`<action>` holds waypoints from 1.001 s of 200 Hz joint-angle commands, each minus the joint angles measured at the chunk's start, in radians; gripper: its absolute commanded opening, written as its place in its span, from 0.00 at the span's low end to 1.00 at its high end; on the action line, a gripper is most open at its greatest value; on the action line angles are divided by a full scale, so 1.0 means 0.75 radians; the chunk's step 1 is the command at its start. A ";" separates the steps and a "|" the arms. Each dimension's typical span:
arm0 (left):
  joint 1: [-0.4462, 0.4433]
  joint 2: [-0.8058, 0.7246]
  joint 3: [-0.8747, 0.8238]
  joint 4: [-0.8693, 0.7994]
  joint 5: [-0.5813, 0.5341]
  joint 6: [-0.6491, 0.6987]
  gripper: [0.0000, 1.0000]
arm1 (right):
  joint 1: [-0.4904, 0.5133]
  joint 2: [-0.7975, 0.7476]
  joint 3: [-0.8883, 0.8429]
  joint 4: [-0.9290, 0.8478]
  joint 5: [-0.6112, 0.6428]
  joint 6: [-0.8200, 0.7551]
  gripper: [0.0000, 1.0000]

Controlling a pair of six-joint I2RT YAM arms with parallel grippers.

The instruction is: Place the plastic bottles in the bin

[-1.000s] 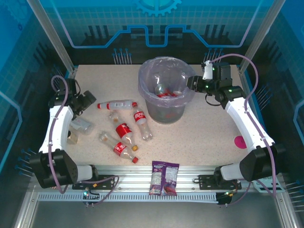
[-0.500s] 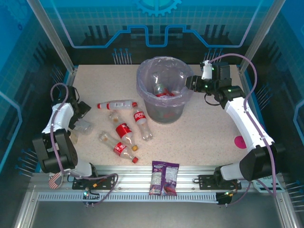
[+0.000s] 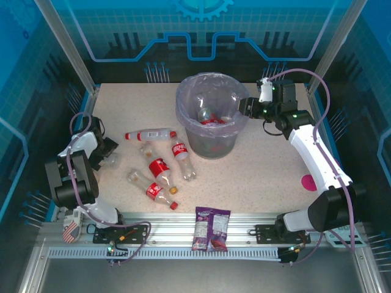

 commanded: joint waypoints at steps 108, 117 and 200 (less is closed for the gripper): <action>-0.034 -0.158 -0.023 0.020 0.064 -0.017 0.67 | 0.029 0.010 0.041 -0.008 0.000 -0.022 0.40; -0.049 -0.192 0.002 -0.005 0.073 -0.014 0.66 | 0.030 0.008 0.036 -0.006 0.002 -0.017 0.40; -0.385 -0.434 0.414 -0.064 0.176 0.047 0.56 | 0.029 -0.019 0.026 -0.011 0.003 0.019 0.40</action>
